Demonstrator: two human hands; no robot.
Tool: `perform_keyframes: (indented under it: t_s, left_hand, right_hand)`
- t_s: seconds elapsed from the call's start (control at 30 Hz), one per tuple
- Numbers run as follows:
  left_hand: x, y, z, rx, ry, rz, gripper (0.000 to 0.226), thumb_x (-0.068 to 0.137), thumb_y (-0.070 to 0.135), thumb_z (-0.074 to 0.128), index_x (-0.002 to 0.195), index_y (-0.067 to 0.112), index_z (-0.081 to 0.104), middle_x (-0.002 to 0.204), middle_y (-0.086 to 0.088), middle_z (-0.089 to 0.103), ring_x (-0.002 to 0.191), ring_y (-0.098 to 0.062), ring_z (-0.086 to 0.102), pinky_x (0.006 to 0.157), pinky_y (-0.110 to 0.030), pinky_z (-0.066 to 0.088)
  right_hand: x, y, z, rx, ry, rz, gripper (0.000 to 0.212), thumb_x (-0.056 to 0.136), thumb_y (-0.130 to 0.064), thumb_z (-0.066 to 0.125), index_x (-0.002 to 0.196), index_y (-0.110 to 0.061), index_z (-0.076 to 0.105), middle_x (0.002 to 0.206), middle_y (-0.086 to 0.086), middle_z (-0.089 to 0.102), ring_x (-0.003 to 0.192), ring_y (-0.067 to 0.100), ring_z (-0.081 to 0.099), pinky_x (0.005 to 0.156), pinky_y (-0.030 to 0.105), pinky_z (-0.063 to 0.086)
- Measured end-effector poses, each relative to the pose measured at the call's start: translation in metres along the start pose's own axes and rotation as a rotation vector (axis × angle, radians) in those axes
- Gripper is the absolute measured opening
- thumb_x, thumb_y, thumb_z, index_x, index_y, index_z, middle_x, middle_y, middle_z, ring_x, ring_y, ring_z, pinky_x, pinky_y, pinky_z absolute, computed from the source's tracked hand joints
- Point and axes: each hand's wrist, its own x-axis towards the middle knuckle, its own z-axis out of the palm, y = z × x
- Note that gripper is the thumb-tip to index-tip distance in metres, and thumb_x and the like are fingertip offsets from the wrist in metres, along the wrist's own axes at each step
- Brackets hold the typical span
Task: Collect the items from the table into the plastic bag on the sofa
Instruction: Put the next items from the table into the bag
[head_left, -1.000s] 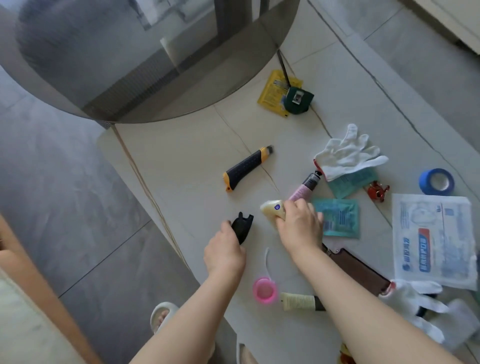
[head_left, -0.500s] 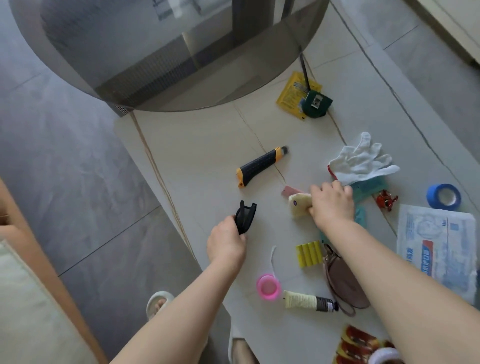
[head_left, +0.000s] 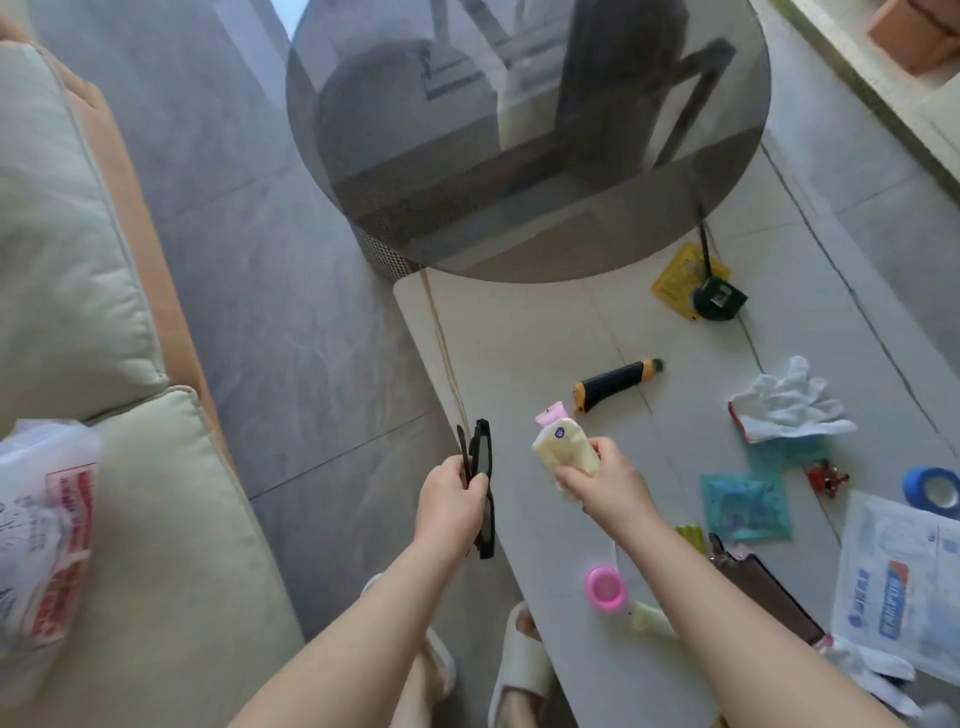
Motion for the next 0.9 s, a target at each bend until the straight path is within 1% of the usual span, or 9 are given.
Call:
perform_keyframes:
  t_s: [0.13,0.2,0.3,0.37,0.47,0.53,0.6,0.77,0.9]
  left_hand:
    - [-0.018,-0.021,-0.072,-0.149,0.082,-0.041,0.002,0.092,0.021,0.054,0.091,0.019,0.055,0.081,0.002,0.052,0.078,-0.016,0.05,0.058,-0.019,0.037]
    - [-0.028,-0.034,-0.109,-0.214,0.142,-0.064,0.013,0.09,0.019,0.058,0.081,0.026,0.052,0.074,0.005,0.048,0.073,-0.014,0.048,0.057,-0.016,0.036]
    - [-0.044,-0.054,-0.163,-0.282,0.231,-0.107,0.01,0.089,0.018,0.06,0.088,0.025,0.053,0.071,0.008,0.048,0.076,-0.014,0.048,0.054,-0.009,0.035]
    - [-0.055,-0.07,-0.197,-0.325,0.284,-0.16,0.009,0.089,0.019,0.058,0.096,0.024,0.055,0.073,0.009,0.051,0.078,-0.015,0.051,0.059,-0.018,0.039]
    - [-0.074,-0.096,-0.247,-0.419,0.346,-0.211,0.014,0.084,0.024,0.058,0.094,0.015,0.064,0.067,0.006,0.052,0.074,-0.021,0.052,0.067,-0.03,0.039]
    - [-0.088,-0.118,-0.279,-0.461,0.383,-0.221,0.025,0.074,0.033,0.056,0.087,0.014,0.065,0.069,0.001,0.058,0.075,-0.025,0.058,0.072,-0.035,0.048]
    - [-0.103,-0.14,-0.313,-0.503,0.424,-0.241,0.022,0.075,0.032,0.056,0.083,0.013,0.063,0.07,-0.003,0.06,0.072,-0.023,0.058,0.072,-0.035,0.05]
    - [-0.122,-0.207,-0.391,-0.494,0.561,-0.293,0.009,0.087,0.021,0.056,0.086,0.014,0.061,0.08,-0.006,0.057,0.076,-0.019,0.049,0.067,-0.029,0.036]
    - [-0.121,-0.253,-0.441,-0.4,0.548,-0.358,0.021,0.09,0.024,0.049,0.093,0.012,0.066,0.09,-0.006,0.067,0.082,-0.021,0.055,0.071,-0.028,0.041]
  right_hand:
    - [-0.031,-0.061,0.028,0.06,-0.085,-0.017,0.022,0.08,-0.029,0.064,0.095,-0.017,0.055,0.089,0.003,0.062,0.087,0.023,0.06,0.079,0.042,0.053]
    - [-0.047,-0.095,0.047,0.06,-0.146,-0.03,0.017,0.079,-0.024,0.063,0.093,-0.018,0.056,0.086,0.002,0.061,0.087,0.023,0.06,0.081,0.043,0.053]
    - [-0.076,-0.148,0.078,0.044,-0.233,-0.078,0.026,0.063,-0.029,0.061,0.087,-0.019,0.056,0.082,0.002,0.059,0.081,0.023,0.058,0.071,0.037,0.051]
    - [-0.094,-0.177,0.101,-0.005,-0.277,-0.141,0.028,0.056,-0.031,0.055,0.083,-0.023,0.056,0.082,0.001,0.061,0.08,0.021,0.059,0.067,0.035,0.049]
    - [-0.123,-0.22,0.139,-0.115,-0.333,-0.232,0.023,0.061,-0.03,0.057,0.083,-0.023,0.057,0.078,-0.001,0.061,0.074,0.018,0.059,0.061,0.032,0.047]
    - [-0.144,-0.248,0.167,-0.175,-0.38,-0.286,0.026,0.061,-0.029,0.056,0.086,-0.022,0.058,0.076,0.0,0.06,0.07,0.017,0.057,0.058,0.028,0.045]
    - [-0.162,-0.275,0.199,-0.224,-0.427,-0.338,0.02,0.066,-0.026,0.059,0.085,-0.022,0.058,0.078,0.002,0.062,0.071,0.019,0.058,0.065,0.033,0.049]
    - [-0.202,-0.331,0.288,-0.358,-0.547,-0.488,0.037,0.056,-0.035,0.056,0.089,-0.019,0.062,0.079,0.004,0.063,0.076,0.021,0.061,0.072,0.036,0.051]
    - [-0.221,-0.36,0.352,-0.614,-0.548,-0.634,0.026,0.079,-0.031,0.06,0.099,-0.016,0.057,0.092,0.005,0.063,0.085,0.023,0.059,0.071,0.032,0.046]
